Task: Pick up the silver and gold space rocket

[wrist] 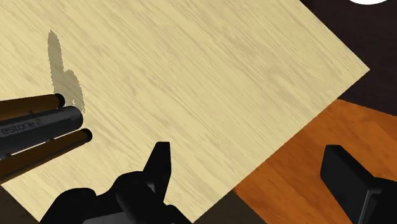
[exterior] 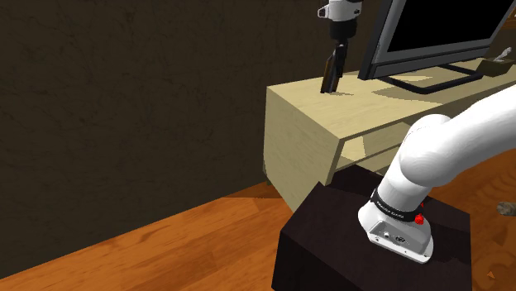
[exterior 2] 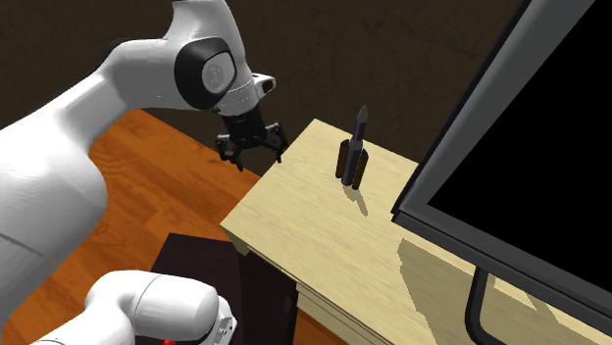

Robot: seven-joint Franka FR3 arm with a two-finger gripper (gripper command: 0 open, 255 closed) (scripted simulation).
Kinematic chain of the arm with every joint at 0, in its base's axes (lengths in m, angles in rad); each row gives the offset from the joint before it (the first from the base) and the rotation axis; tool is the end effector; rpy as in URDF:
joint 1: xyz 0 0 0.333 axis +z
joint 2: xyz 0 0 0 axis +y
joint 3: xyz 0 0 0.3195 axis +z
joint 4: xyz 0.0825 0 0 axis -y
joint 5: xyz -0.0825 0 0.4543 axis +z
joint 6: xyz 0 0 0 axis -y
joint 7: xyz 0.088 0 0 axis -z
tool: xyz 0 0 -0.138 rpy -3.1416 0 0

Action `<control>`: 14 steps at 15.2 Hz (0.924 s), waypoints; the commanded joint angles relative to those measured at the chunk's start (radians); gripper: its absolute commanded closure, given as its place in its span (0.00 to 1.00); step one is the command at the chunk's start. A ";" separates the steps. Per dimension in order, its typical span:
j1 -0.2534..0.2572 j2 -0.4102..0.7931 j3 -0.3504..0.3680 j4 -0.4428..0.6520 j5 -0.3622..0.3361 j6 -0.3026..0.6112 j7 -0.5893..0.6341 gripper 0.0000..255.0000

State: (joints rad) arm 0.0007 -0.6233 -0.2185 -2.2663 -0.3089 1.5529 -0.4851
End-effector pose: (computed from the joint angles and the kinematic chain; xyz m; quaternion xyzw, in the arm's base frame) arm 0.3989 -0.1418 0.5395 0.9816 0.1604 -0.0766 0.0698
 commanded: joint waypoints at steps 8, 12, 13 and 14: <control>0.028 0.275 -0.145 0.221 -0.188 0.031 -0.463 0.00; 0.034 0.411 -0.192 0.330 -0.241 0.074 -0.657 0.00; 0.034 0.446 -0.202 0.359 -0.251 0.086 -0.704 0.00; 0.033 0.482 -0.211 0.387 -0.260 0.100 -0.751 0.00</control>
State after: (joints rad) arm 0.0334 -0.1685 -0.4222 -1.8959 -0.5554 1.6380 -1.1876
